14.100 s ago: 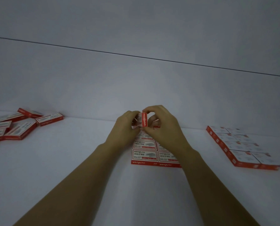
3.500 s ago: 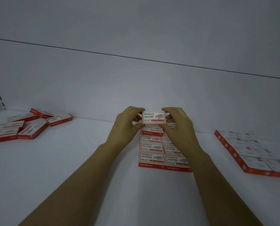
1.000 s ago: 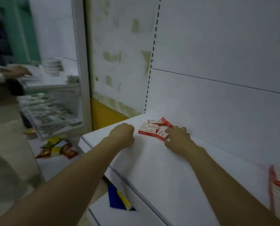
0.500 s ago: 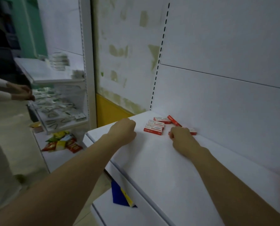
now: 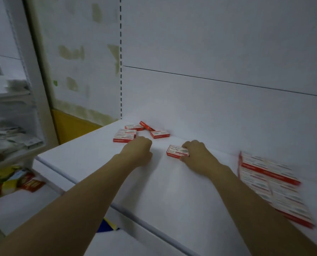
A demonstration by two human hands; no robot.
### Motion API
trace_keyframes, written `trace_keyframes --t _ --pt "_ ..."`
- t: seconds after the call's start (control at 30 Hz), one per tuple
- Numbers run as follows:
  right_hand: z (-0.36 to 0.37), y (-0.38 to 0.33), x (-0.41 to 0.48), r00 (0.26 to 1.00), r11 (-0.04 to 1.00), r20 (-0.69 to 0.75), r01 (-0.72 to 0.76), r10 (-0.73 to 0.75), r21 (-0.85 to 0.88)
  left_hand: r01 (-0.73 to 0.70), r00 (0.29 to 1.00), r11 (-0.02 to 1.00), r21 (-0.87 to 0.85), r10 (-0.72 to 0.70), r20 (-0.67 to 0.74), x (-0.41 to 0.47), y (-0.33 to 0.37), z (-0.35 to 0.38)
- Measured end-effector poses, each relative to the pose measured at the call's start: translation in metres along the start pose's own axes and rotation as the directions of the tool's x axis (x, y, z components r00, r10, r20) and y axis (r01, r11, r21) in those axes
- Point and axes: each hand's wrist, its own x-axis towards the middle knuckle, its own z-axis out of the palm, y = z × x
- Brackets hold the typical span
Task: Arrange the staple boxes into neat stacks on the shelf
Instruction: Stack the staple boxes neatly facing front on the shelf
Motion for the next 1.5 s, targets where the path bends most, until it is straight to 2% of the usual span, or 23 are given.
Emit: trace_keyframes --t 0.17,0.4,0.57,0.8,0.97,1.07,1.17,1.27,1.43,1.5 --pt "-0.024 0.045 -0.035 0.993 0.999 -0.112 -0.039 0.042 0.023 -0.168 0.986 0.985 -0.042 0.168 -0.005 0.008 0.066 0.013" --pt "-0.054 0.097 -0.08 0.947 0.993 -0.304 -0.081 0.104 0.087 -0.389 0.921 0.904 -0.176 0.383 -0.067 0.016 0.155 0.038" --pt "-0.062 0.125 -0.102 0.876 0.975 -0.442 -0.118 0.192 0.188 -0.478 0.877 0.804 -0.354 0.415 -0.241 0.014 0.201 0.053" --pt "-0.054 0.151 -0.12 0.823 0.949 -0.504 -0.126 0.263 0.289 -0.524 0.851 0.693 -0.494 0.449 -0.274 0.012 0.229 0.07" --pt "-0.061 0.158 -0.123 0.817 0.905 -0.475 -0.127 0.328 0.407 -0.459 0.878 0.605 -0.651 0.422 -0.226 0.01 0.229 0.074" --pt "-0.067 0.159 -0.124 0.809 0.813 -0.415 -0.127 0.416 0.568 -0.432 0.889 0.571 -0.698 0.402 -0.222 0.014 0.227 0.067" --pt "-0.07 0.163 -0.125 0.806 0.733 -0.376 -0.102 0.457 0.672 -0.383 0.899 0.459 -0.802 0.385 -0.209 0.014 0.229 0.055" --pt "-0.07 0.165 -0.125 0.809 0.713 -0.339 -0.135 0.48 0.688 -0.277 0.917 0.358 -0.892 0.376 -0.134 0.012 0.229 0.049" --pt "-0.07 0.164 -0.125 0.811 0.665 -0.295 -0.147 0.505 0.733 -0.1 0.929 0.311 -0.945 0.37 0.024 0.018 0.226 0.053" --pt "-0.072 0.166 -0.123 0.806 0.63 -0.266 -0.162 0.528 0.76 0.017 0.92 0.228 -0.974 0.379 0.105 0.019 0.229 0.051"
